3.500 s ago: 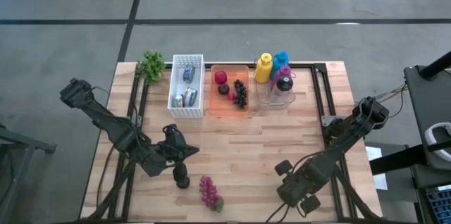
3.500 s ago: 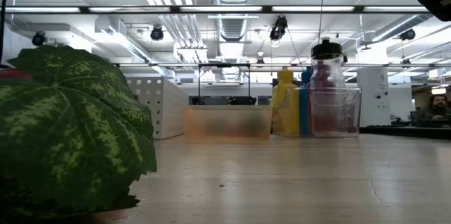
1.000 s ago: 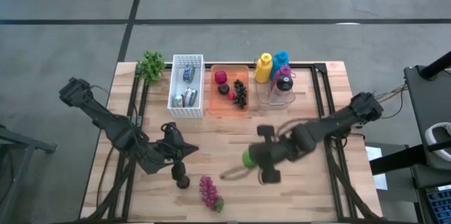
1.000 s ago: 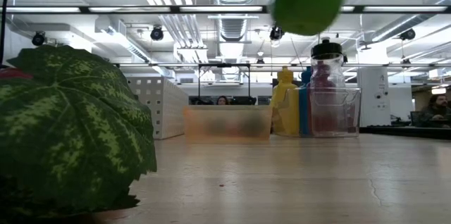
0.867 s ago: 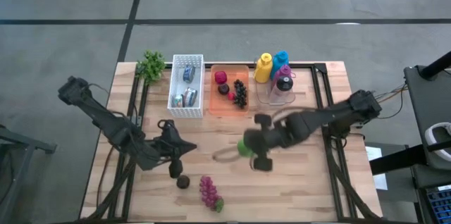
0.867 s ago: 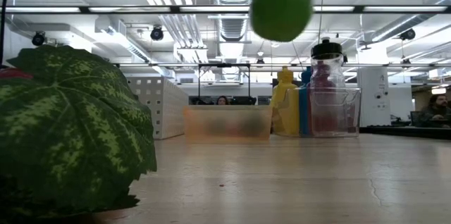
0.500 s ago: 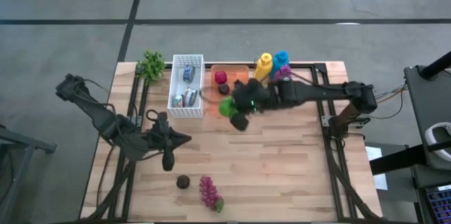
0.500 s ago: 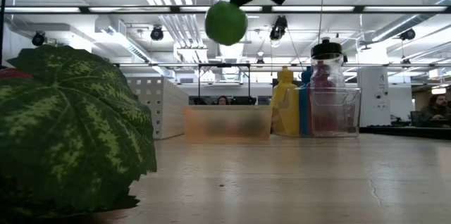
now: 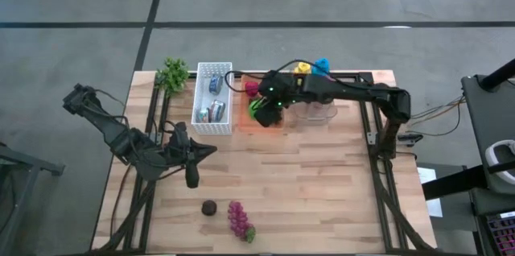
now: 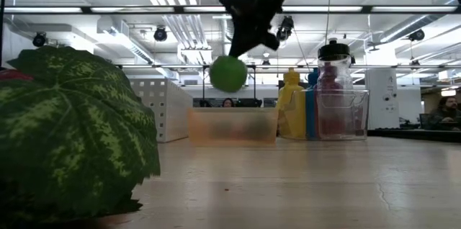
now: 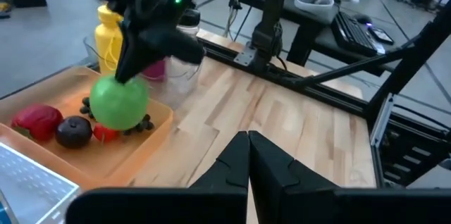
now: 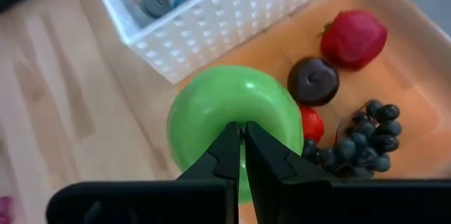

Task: Pick & Place Food Item
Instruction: Put the green apple into the orange bin

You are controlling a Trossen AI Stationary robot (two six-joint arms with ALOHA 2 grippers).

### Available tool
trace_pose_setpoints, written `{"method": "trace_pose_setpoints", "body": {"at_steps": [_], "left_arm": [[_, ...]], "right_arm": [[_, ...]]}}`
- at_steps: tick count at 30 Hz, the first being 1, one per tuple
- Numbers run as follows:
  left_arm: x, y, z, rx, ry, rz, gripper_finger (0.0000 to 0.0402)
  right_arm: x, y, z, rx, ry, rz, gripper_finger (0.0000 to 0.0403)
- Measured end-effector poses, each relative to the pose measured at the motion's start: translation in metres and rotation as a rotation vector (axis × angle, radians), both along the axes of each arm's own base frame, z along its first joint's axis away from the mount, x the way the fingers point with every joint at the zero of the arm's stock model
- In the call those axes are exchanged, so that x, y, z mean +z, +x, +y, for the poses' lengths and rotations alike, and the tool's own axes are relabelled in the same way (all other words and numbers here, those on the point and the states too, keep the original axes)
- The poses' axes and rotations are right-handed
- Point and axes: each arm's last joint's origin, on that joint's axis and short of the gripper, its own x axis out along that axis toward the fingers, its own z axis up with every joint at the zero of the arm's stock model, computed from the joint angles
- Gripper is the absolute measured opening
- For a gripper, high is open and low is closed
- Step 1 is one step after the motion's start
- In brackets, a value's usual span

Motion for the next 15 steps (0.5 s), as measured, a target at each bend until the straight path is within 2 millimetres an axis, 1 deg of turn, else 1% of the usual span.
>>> {"method": "trace_pose_setpoints", "body": {"at_steps": [6,11,15], "left_arm": [[0.0,0.0,0.0,0.005,0.002,-0.001,0.0006],[0.0,0.0,0.001,0.007,0.002,-0.001,0.0006],[0.0,0.0,0.001,0.007,0.001,-0.001,0.0006]], "right_arm": [[-0.034,0.018,-0.006,0.035,0.034,0.053,0.0008],[-0.053,0.027,-0.014,0.026,0.044,0.065,0.0008],[-0.064,0.033,-0.019,0.017,0.04,0.061,0.0008]]}}
